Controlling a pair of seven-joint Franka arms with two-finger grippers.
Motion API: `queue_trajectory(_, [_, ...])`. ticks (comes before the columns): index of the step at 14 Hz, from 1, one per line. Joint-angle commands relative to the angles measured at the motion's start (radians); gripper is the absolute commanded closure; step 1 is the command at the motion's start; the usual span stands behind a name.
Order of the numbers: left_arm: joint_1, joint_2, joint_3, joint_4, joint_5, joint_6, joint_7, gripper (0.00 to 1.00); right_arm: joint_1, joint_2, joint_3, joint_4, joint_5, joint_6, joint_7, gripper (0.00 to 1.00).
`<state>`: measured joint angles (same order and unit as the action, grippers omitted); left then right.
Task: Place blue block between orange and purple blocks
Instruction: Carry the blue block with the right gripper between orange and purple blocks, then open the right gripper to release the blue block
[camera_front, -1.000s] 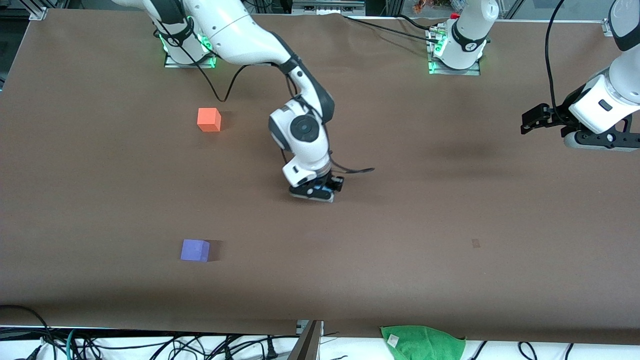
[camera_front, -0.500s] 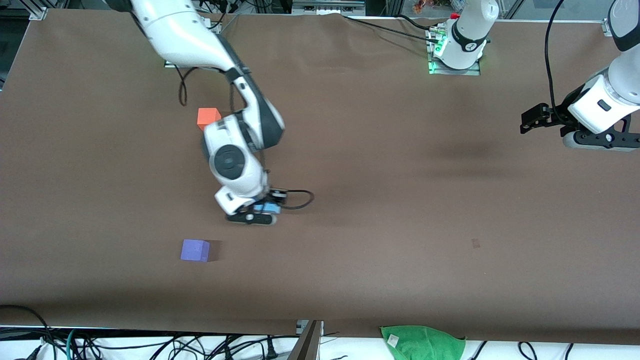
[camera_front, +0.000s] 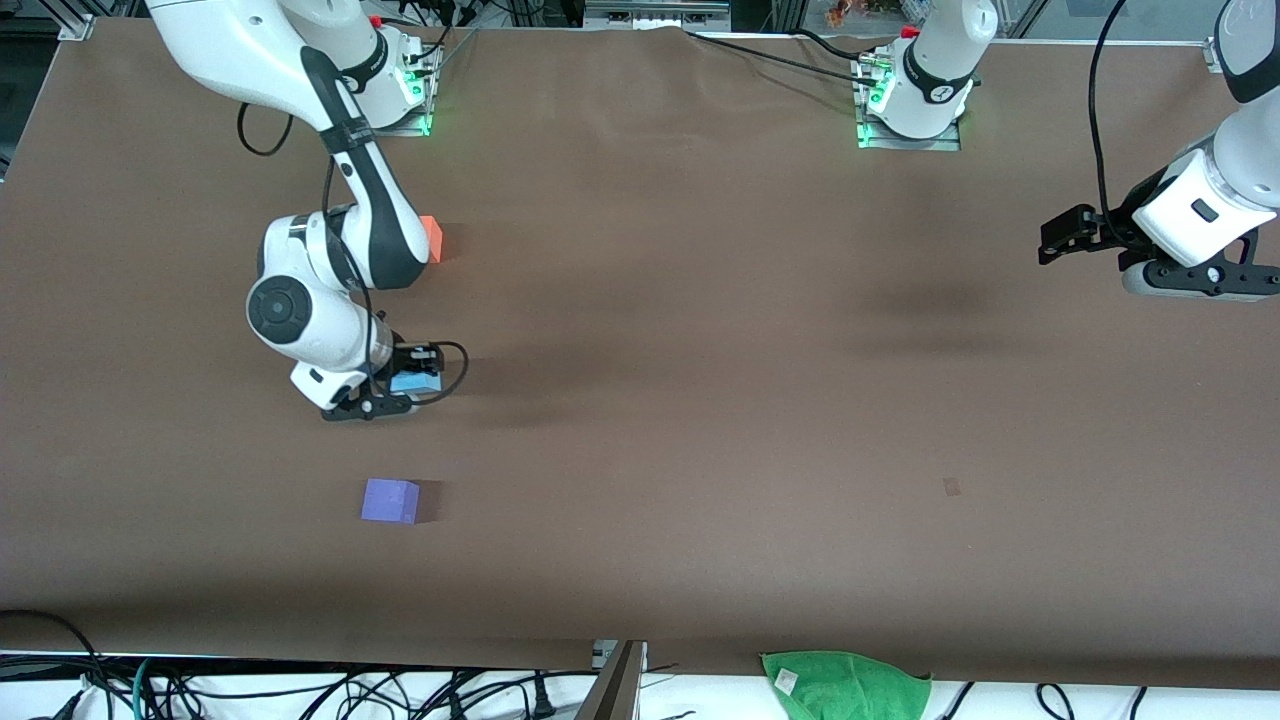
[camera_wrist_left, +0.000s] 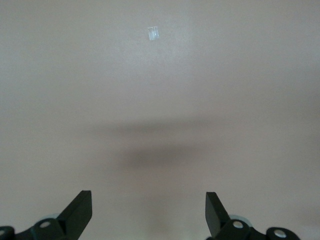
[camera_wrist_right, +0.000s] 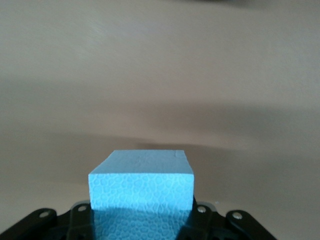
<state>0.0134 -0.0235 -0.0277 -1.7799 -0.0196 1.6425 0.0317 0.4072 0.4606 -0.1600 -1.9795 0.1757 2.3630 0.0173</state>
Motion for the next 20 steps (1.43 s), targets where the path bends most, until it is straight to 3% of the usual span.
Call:
queue_trajectory(1, [-0.009, -0.006, -0.009, 0.005, 0.023, -0.015, 0.014, 0.0, 0.001, -0.017, 0.011, -0.14, 0.016, 0.174, -0.045, 0.94])
queue_trajectory(5, [-0.009, -0.003, -0.015, 0.016, 0.039, -0.012, 0.014, 0.0, -0.011, 0.006, 0.011, -0.136, 0.016, 0.191, -0.046, 0.91])
queue_trajectory(6, [-0.009, -0.003, -0.015, 0.016, 0.043, -0.012, 0.014, 0.0, -0.013, 0.006, 0.011, -0.134, 0.018, 0.191, -0.046, 0.77])
queue_trajectory(8, [-0.009, -0.003, -0.017, 0.016, 0.043, -0.012, 0.014, 0.0, -0.018, 0.006, 0.011, -0.13, 0.018, 0.188, -0.037, 0.01])
queue_trajectory(13, [-0.009, -0.003, -0.017, 0.016, 0.043, -0.012, 0.014, 0.0, -0.016, -0.081, 0.017, -0.119, 0.018, 0.109, -0.005, 0.0])
queue_trajectory(17, [-0.009, -0.003, -0.017, 0.016, 0.044, -0.012, 0.014, 0.0, -0.013, -0.221, 0.004, -0.061, 0.01, -0.127, 0.029, 0.0])
queue_trajectory(20, [-0.009, -0.003, -0.017, 0.016, 0.044, -0.013, 0.014, 0.0, -0.013, -0.278, -0.058, 0.022, -0.004, -0.269, -0.016, 0.0])
